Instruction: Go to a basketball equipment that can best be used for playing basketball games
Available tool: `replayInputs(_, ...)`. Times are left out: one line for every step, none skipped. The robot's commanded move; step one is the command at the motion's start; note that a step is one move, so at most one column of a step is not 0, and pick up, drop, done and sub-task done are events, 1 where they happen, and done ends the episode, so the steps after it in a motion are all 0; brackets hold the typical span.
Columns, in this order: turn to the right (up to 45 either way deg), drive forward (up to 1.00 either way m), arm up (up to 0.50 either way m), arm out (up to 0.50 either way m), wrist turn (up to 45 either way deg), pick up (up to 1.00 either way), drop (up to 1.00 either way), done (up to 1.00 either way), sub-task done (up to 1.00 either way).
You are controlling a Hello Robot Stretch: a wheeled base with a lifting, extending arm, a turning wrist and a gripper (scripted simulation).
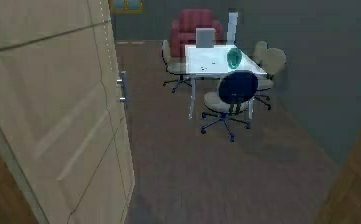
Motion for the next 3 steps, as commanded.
replayInputs(0.0,1.0,0.0,0.0,0.0,0.0,0.0,0.0,0.0)
replayInputs(15.0,0.0,0.0,0.0,0.0,0.0,0.0,0.0,0.0)
replayInputs(0.0,0.2,0.0,0.0,0.0,0.0,0.0,0.0,0.0)
